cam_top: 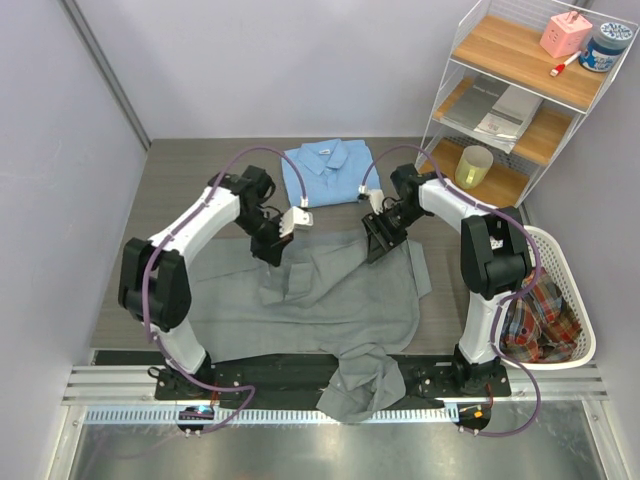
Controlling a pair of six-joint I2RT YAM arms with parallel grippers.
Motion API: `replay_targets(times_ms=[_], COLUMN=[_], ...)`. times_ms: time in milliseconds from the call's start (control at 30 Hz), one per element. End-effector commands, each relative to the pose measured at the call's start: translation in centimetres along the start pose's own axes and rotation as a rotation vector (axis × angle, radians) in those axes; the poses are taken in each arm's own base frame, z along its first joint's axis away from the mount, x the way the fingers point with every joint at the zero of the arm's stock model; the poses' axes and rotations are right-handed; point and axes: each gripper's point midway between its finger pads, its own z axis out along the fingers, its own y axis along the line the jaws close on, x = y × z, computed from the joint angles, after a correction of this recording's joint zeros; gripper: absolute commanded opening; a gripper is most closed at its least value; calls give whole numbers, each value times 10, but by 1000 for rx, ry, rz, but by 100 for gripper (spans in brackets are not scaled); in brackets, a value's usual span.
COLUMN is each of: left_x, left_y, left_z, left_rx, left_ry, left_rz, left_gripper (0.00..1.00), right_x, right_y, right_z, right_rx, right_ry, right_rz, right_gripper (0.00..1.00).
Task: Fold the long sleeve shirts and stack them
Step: Fold the shirt
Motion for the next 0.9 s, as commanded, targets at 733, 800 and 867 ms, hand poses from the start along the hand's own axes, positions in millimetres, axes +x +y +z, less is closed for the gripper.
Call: replay_targets(times_ms=[733, 800, 867], left_x=[6, 6, 9], left_y=[61, 58, 58], left_z=[17, 21, 27], left_rx=[-49, -26, -13], left_ry=[-56, -38, -27], left_rz=[-161, -141, -130], left_gripper=[48, 50, 51], right_x=[-75, -79, -84], right_y=[-6, -6, -1], right_z=[-10, -3, 4], right_rx=[93, 90, 84], right_ry=[-119, -112, -107], right_rz=[-187, -201, -222], right_gripper=[60, 61, 61])
